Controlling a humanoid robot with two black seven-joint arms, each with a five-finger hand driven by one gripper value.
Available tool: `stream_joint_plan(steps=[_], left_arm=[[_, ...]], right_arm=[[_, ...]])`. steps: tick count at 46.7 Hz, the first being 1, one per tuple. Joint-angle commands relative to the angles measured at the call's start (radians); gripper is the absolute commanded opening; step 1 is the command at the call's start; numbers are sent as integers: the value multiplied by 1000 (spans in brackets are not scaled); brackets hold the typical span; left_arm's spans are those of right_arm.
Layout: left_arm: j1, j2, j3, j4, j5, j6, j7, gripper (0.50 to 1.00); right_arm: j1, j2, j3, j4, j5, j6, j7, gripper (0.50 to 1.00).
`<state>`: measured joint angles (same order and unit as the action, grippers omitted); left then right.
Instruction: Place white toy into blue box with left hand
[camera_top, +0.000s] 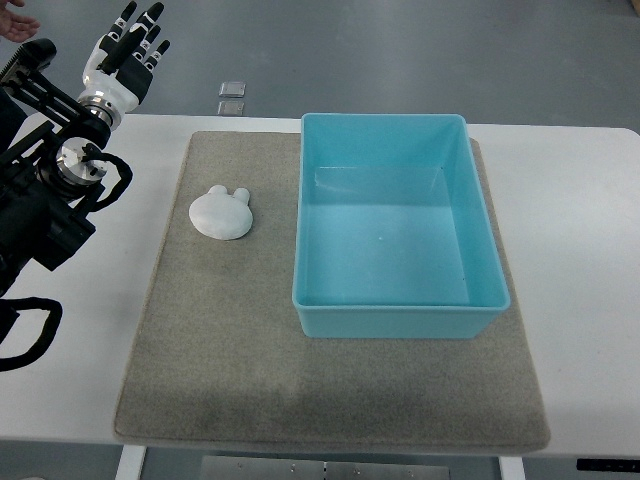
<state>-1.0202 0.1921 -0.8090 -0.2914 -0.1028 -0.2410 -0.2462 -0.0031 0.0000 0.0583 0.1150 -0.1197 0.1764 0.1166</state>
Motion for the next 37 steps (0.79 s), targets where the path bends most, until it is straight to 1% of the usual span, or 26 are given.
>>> stream_joint_plan(steps=[1,37], left_arm=[[2,1,-2,0,-1,0,-2,992],[14,6,17,-12,14,3,1,992]], right_arm=[[0,0,0,0,0,0,0,936],[0,0,0,0,0,0,0,936]])
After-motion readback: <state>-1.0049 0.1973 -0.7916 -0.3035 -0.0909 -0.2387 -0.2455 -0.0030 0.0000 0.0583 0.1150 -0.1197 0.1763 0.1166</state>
